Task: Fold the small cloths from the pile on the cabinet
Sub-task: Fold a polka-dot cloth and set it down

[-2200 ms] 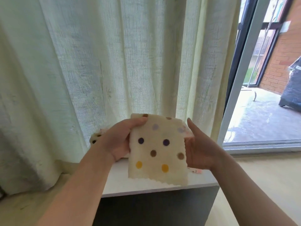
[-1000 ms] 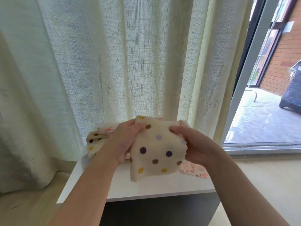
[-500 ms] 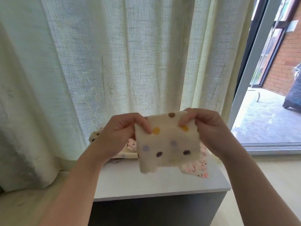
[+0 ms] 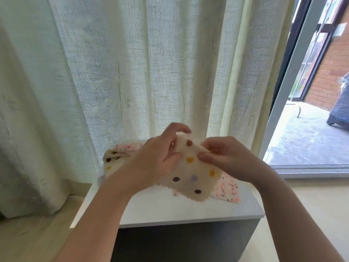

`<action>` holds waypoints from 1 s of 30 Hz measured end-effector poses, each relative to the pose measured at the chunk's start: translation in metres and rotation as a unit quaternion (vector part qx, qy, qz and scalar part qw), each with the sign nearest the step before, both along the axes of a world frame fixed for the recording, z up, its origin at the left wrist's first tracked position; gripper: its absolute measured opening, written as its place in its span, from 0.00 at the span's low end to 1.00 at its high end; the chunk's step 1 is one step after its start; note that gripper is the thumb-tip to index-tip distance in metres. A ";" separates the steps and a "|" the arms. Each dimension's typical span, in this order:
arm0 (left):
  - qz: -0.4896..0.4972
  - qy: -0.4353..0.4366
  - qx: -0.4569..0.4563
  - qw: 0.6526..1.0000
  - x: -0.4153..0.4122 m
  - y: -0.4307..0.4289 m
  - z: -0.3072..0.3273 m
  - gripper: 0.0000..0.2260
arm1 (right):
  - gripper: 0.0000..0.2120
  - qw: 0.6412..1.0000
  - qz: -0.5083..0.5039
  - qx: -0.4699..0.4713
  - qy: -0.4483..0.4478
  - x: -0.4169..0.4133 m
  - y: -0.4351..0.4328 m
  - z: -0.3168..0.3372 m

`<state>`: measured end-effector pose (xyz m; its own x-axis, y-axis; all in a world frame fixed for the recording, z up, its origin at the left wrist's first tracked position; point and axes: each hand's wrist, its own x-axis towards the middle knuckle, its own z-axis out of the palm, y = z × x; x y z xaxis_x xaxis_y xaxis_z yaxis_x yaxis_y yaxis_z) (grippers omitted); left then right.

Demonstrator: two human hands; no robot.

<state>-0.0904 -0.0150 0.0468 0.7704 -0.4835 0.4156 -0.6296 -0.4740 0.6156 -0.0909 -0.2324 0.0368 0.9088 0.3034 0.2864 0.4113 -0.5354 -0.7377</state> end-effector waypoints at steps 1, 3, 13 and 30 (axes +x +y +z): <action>0.013 0.012 -0.024 1.000 0.002 0.001 -0.001 0.20 | 0.03 1.000 -0.014 0.015 -0.007 0.002 -0.001 -0.002; 0.039 0.027 -0.062 0.997 0.004 0.005 -0.002 0.19 | 0.04 0.997 -0.044 0.065 -0.010 0.003 -0.003 -0.003; 0.115 -0.024 0.044 0.992 0.005 0.014 -0.001 0.11 | 0.09 0.984 0.002 0.174 0.030 0.001 0.003 -0.004; 0.104 -0.081 0.207 0.969 0.003 0.029 -0.001 0.09 | 0.08 0.982 -0.010 -0.183 -0.036 0.001 0.000 -0.018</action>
